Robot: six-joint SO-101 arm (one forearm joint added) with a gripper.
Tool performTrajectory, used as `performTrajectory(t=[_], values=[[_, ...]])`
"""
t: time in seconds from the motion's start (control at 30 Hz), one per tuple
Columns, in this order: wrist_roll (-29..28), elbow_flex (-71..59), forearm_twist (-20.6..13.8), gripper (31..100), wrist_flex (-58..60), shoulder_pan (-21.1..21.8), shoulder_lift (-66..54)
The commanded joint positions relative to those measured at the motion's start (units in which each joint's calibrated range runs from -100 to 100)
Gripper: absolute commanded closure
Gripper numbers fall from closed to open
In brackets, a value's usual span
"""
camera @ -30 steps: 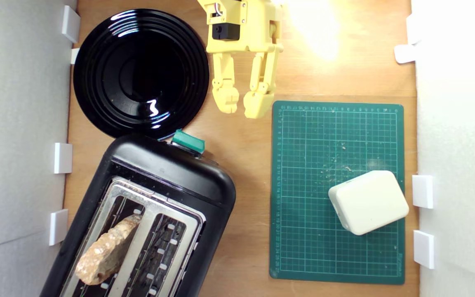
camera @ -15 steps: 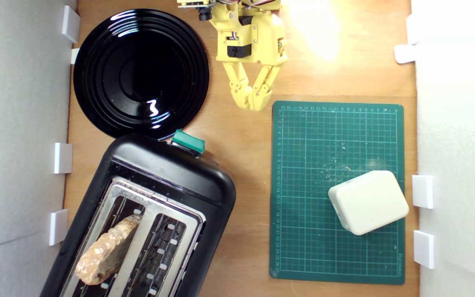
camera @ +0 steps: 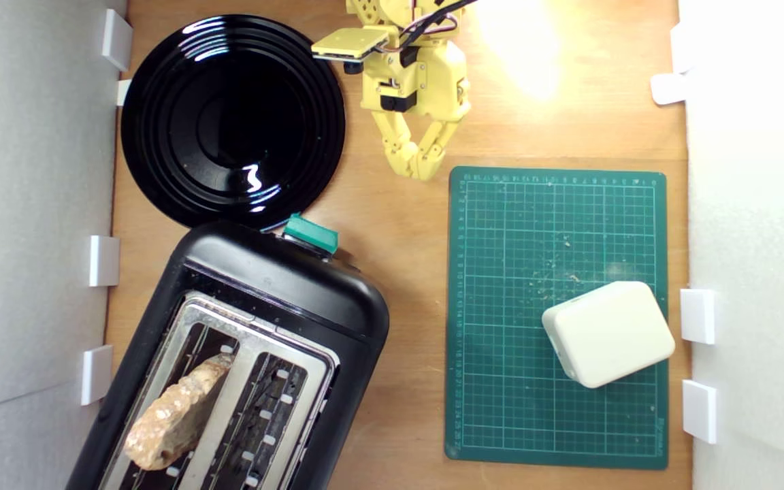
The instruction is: Pick bread and place in toaster
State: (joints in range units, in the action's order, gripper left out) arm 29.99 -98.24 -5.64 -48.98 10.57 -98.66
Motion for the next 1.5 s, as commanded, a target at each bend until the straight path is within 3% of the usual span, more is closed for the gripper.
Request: performTrajectory(t=[0.0,0.4,1.1,1.47], values=[[0.28,-0.3,0.11,88.5,-0.33,0.31,-0.51],[0.07,-0.3,0.2,88.9,-9.55,0.15,-0.51],[-7.2,-0.3,0.11,88.5,-9.55,0.31,-0.43],[-7.52,-0.12,-0.07,88.7,-9.63,0.31,-0.35]])
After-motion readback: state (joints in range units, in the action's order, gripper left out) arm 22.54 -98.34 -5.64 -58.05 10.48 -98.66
